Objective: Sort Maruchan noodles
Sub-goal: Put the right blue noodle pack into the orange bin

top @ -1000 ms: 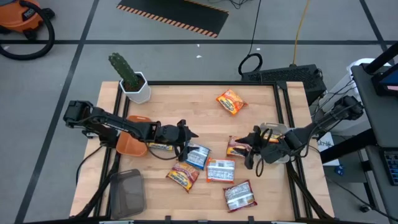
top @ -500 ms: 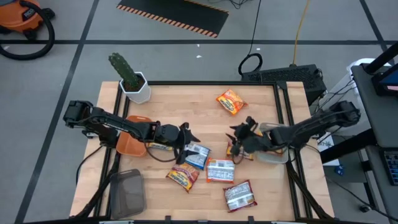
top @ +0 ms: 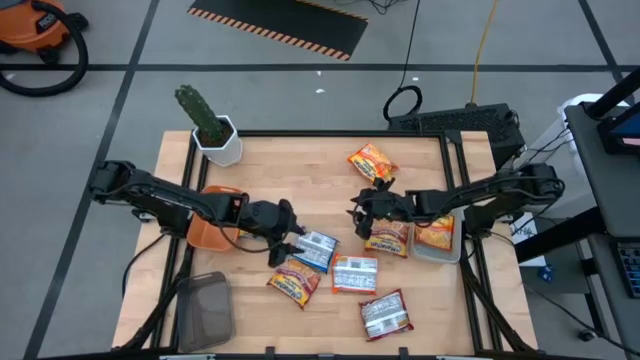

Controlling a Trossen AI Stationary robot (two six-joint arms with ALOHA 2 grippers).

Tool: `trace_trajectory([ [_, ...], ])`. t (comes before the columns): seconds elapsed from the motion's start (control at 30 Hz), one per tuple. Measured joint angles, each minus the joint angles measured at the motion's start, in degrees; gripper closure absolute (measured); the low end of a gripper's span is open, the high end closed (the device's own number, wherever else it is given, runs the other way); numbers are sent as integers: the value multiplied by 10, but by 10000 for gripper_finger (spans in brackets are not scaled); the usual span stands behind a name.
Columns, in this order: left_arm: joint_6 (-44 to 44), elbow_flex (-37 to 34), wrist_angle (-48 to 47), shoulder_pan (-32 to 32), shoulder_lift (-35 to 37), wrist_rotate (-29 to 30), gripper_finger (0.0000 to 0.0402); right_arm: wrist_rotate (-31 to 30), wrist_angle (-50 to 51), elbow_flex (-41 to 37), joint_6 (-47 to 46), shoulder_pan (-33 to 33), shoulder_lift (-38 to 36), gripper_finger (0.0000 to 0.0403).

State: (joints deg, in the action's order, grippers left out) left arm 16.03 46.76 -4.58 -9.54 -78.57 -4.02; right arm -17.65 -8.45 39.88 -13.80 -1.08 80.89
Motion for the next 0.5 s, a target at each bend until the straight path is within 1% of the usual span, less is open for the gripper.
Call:
trace_trajectory([
  [0.1, 6, 0, -9, -22, -1, 4, 135, 3, -28, 0, 0, 5, 6, 234],
  [0.17, 7, 0, -8, -38, 0, 18, 135, 6, -38, 0, -7, 5, 8, 234],
  [0.33, 13, 0, -25, -76, 0, 65, 135, 82, 14, 37, -73, -7, 8, 234],
  [0.43, 11, 0, -37, -94, 0, 70, 135, 89, 39, 57, -110, -31, 8, 234],
  [0.5, 10, 0, -37, -102, 0, 71, 135, 88, 25, 58, -115, -50, 8, 234],
])
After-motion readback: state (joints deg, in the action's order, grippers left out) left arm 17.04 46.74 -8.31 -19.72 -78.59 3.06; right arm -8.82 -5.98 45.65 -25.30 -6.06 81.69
